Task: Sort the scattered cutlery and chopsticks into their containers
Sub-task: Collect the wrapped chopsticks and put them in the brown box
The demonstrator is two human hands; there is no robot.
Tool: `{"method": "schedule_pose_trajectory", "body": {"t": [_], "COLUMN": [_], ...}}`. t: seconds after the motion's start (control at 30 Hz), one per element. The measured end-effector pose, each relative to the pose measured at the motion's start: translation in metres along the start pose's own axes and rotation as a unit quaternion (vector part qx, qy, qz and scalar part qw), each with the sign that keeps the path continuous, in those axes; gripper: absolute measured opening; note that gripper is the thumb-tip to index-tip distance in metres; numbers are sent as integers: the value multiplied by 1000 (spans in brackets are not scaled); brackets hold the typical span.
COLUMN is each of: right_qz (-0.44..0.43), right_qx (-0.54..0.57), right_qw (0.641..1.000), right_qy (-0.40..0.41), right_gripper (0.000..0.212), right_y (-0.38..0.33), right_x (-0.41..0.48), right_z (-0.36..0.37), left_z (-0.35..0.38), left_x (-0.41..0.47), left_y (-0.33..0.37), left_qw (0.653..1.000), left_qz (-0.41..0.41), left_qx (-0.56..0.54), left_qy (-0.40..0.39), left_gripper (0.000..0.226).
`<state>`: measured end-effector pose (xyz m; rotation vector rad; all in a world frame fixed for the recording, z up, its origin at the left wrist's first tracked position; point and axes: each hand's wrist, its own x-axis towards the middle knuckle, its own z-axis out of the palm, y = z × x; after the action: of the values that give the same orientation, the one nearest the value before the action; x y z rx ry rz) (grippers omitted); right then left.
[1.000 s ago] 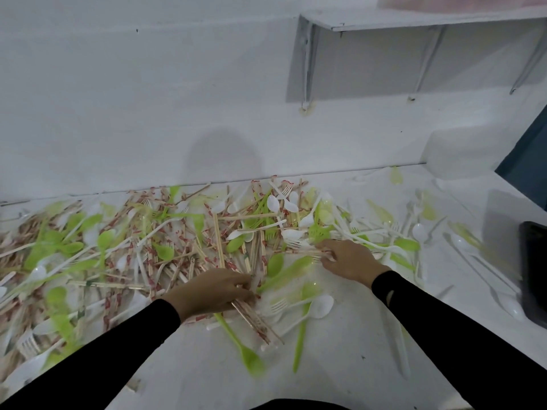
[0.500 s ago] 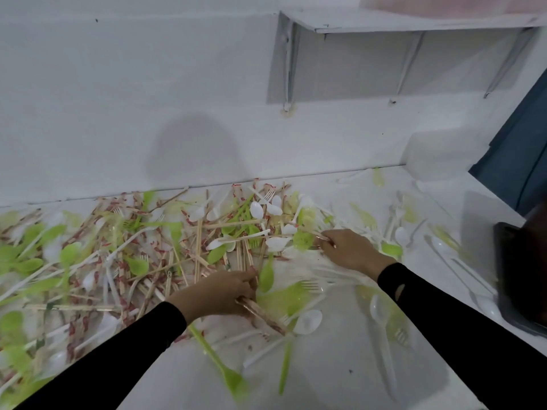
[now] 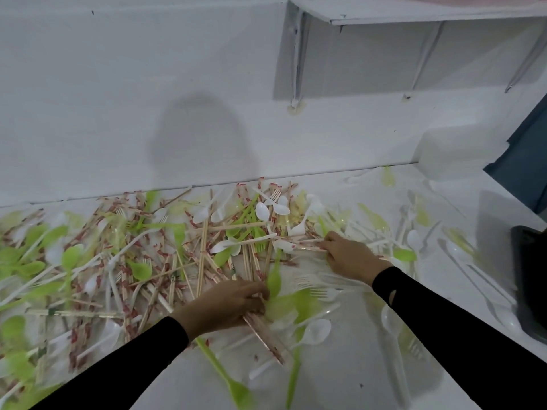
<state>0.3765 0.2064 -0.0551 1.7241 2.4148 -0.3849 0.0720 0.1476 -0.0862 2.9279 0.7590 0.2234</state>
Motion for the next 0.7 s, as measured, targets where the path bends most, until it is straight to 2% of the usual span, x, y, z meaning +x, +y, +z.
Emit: {"method": "schedule_pose_trajectory", "body": {"t": [0.07, 0.17, 0.23, 0.3, 0.33, 0.4, 0.5, 0.57, 0.63, 0.67, 0.7], "right_qz": [18, 68, 106, 128, 133, 134, 118, 113, 112, 108, 106], "right_qx": [2, 63, 117, 161, 186, 232, 254, 257, 254, 248, 241], "right_qw": [1000, 996, 987, 979, 973, 962, 958, 957, 958, 960, 961], "right_qy": [-11, -12, -7, 8, 24, 55, 69, 71, 73, 75, 78], "right_gripper": [35, 23, 18, 26, 30, 32, 34, 35, 34, 30, 24], "right_y": [11, 25, 33, 38, 39, 38, 30, 25, 19, 17, 13], "right_x": [-10, -21, -24, -23, -21, -16, -4, 7, 19, 25, 30], "right_z": [2, -3, -8, -13, -14, -17, -22, -22, -23, -22, -21], "left_z": [3, -9, -27, -44, -49, -57, -65, -67, -68, -70, -73], "left_x": [13, 41, 59, 75, 82, 94, 105, 113, 119, 122, 124], "left_y": [0, -7, -12, -19, -25, -34, -37, -41, -48, -52, -56], "left_qw": [998, 981, 959, 937, 930, 924, 898, 870, 815, 798, 803], "left_qz": [-35, -161, -232, -247, -251, -254, -256, -257, -290, -318, -352], "left_qx": [-19, -57, -138, -234, -255, -280, -358, -414, -473, -470, -428], "left_qy": [43, 94, 90, 79, 81, 60, 25, 81, 170, 202, 220], "left_gripper": [21, 32, 26, 7, 4, 21, 18, 19, 16, 15, 17]}}
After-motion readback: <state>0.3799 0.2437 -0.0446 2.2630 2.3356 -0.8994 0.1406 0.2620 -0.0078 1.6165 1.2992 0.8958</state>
